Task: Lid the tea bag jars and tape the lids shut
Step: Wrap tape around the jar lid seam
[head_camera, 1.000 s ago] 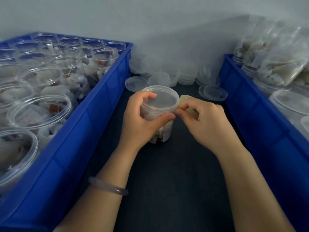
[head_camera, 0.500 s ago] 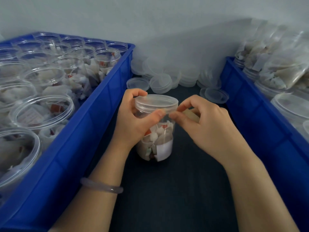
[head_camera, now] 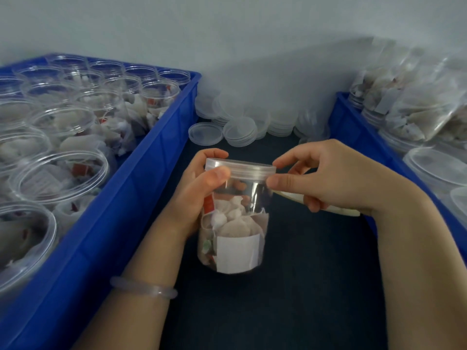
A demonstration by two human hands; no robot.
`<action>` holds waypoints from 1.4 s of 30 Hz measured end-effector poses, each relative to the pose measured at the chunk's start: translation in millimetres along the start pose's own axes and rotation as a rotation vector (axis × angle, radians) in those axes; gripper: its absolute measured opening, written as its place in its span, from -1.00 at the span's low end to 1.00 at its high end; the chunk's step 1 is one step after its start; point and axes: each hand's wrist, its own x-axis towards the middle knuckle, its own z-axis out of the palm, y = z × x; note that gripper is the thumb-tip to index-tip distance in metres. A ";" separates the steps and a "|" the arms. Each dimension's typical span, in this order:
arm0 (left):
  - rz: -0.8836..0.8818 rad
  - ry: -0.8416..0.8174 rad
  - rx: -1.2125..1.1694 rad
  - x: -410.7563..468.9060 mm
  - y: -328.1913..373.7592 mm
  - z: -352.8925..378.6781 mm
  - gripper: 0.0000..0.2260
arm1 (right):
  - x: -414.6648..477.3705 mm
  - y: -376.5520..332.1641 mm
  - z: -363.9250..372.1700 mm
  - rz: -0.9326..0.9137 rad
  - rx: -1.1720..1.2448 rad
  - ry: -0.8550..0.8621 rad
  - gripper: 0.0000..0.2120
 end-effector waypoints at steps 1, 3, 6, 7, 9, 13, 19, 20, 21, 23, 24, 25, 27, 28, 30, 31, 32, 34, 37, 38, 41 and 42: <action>0.002 -0.019 -0.030 -1.4 -0.5 -0.5 -0.19 | 0.7 -1.1 -0.6 -0.003 0.018 -0.043 -0.40; 0.033 -0.027 -0.016 -3.5 0.5 0.1 -0.18 | 1.4 -2.5 -0.8 -0.029 0.035 -0.130 -0.45; 0.043 0.001 0.128 -4.8 5.0 1.2 -0.43 | 0.8 3.3 4.8 -0.028 -0.041 -0.160 -0.43; 0.047 0.005 0.253 -4.1 5.3 1.4 -0.51 | -0.2 6.5 9.2 -0.015 -0.060 -0.144 -0.41; 0.079 0.003 0.496 -4.4 5.9 5.0 -0.62 | -2.8 12.0 21.0 -0.003 -0.017 -0.072 -0.40; 0.122 0.043 0.552 -3.8 1.4 10.3 -0.47 | -6.2 19.0 36.9 -0.088 0.074 0.092 -0.49; 0.018 0.045 0.323 -1.1 2.5 4.6 -0.52 | -18.7 23.7 38.2 -0.002 0.433 -0.081 -0.40; -0.024 0.017 0.294 -1.5 2.6 4.0 -0.48 | -19.8 24.4 37.9 0.017 0.424 -0.072 -0.36; -0.062 -0.009 0.261 -1.5 2.4 3.8 -0.44 | -19.5 24.9 36.0 0.028 0.389 -0.045 -0.34; -0.113 -0.050 0.207 -0.9 2.0 3.8 -0.42 | -17.1 24.5 28.7 0.028 0.313 0.030 -0.36; -0.127 -0.069 0.195 -1.0 1.4 3.8 -0.43 | -16.1 23.8 24.5 0.026 0.290 0.056 -0.36; -0.141 -0.087 0.185 -1.0 1.0 3.9 -0.47 | -15.5 22.4 20.9 0.020 0.271 0.062 -0.35; -0.171 -0.126 0.164 -1.2 2.3 3.3 -0.54 | -15.1 18.7 16.7 0.012 0.251 0.037 -0.33; -0.179 -0.146 0.157 -1.2 2.6 2.9 -0.50 | -14.2 17.6 15.8 0.011 0.242 0.026 -0.34; -0.183 -0.196 0.144 -1.9 3.2 0.8 -0.43 | -10.5 18.5 14.3 0.011 0.235 0.017 -0.34; -0.179 -0.227 0.126 -3.1 3.4 0.7 -0.45 | -9.0 19.0 14.0 0.011 0.239 0.009 -0.34; -0.172 -0.253 0.107 -4.5 2.5 0.0 -0.51 | -8.1 18.7 14.7 0.012 0.244 -0.011 -0.34; -0.178 -0.240 0.054 -8.1 2.3 1.2 -0.62 | -6.7 17.2 17.6 0.015 0.278 -0.054 -0.36; -0.234 -0.112 0.024 -6.7 -3.9 2.7 -0.45 | -2.4 16.6 20.7 -0.005 0.340 -0.029 -0.36; -0.220 -0.058 0.051 -5.2 -3.7 6.4 -0.37 | -1.0 16.3 20.8 -0.008 0.326 0.006 -0.36; 0.024 0.209 0.271 0.5 -6.1 13.1 -0.37 | -0.4 16.5 24.3 -0.005 0.273 0.145 -0.39; 0.105 0.252 0.320 0.4 -5.9 13.9 -0.43 | -1.4 16.6 28.5 0.000 0.271 0.192 -0.41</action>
